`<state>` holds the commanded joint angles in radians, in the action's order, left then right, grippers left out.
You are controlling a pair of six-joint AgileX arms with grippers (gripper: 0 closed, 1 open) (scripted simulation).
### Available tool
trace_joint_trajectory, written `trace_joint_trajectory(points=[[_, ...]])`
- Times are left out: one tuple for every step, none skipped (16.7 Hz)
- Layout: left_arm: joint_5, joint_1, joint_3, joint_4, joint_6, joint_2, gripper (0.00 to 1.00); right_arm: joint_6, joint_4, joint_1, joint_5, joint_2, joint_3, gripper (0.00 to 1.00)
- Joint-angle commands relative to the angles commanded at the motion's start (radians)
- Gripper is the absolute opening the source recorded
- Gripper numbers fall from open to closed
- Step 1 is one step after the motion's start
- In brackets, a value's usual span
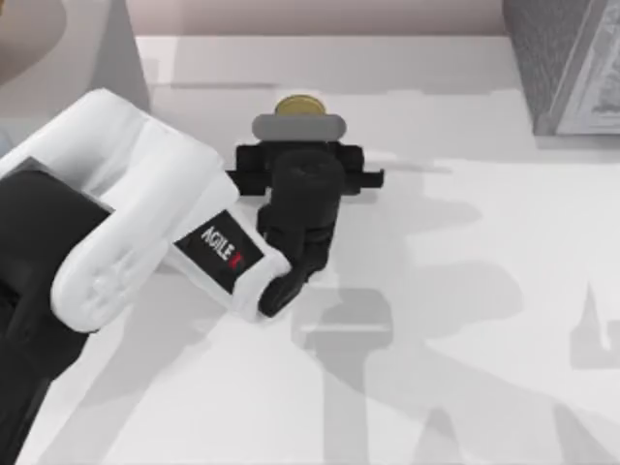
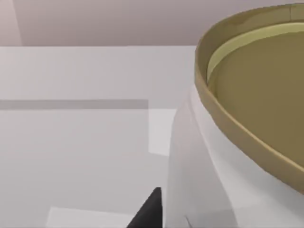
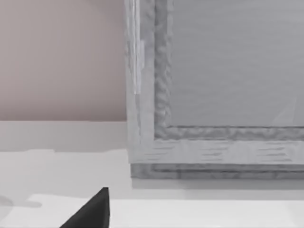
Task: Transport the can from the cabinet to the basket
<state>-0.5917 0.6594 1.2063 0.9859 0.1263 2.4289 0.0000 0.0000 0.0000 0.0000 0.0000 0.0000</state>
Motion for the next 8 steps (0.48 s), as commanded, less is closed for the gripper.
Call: trace_joint_trajectory(points=[[0.000, 0.000, 0.000, 0.000, 0.000, 0.000, 0.00, 0.000, 0.000, 0.000, 0.000, 0.000, 0.000, 1.00], [-0.002, 0.002, -0.004, -0.006, 0.001, -0.008, 0.00, 0.000, 0.000, 0.000, 0.000, 0.000, 0.000, 1.00], [-0.005, 0.004, -0.012, -0.019, 0.002, -0.025, 0.00, 0.000, 0.000, 0.000, 0.000, 0.000, 0.000, 1.00], [-0.009, 0.008, -0.023, -0.039, 0.003, -0.052, 0.00, 0.000, 0.000, 0.000, 0.000, 0.000, 0.000, 1.00], [-0.015, 0.014, -0.039, -0.067, 0.006, -0.089, 0.00, 0.000, 0.000, 0.000, 0.000, 0.000, 0.000, 1.00], [-0.022, 0.020, -0.058, -0.102, 0.008, -0.136, 0.00, 0.000, 0.000, 0.000, 0.000, 0.000, 0.000, 1.00], [-0.029, 0.027, -0.080, -0.143, 0.011, -0.194, 0.00, 0.000, 0.000, 0.000, 0.000, 0.000, 0.000, 1.00], [-0.038, 0.035, -0.105, -0.190, 0.013, -0.261, 0.00, 0.000, 0.000, 0.000, 0.000, 0.000, 0.000, 1.00]])
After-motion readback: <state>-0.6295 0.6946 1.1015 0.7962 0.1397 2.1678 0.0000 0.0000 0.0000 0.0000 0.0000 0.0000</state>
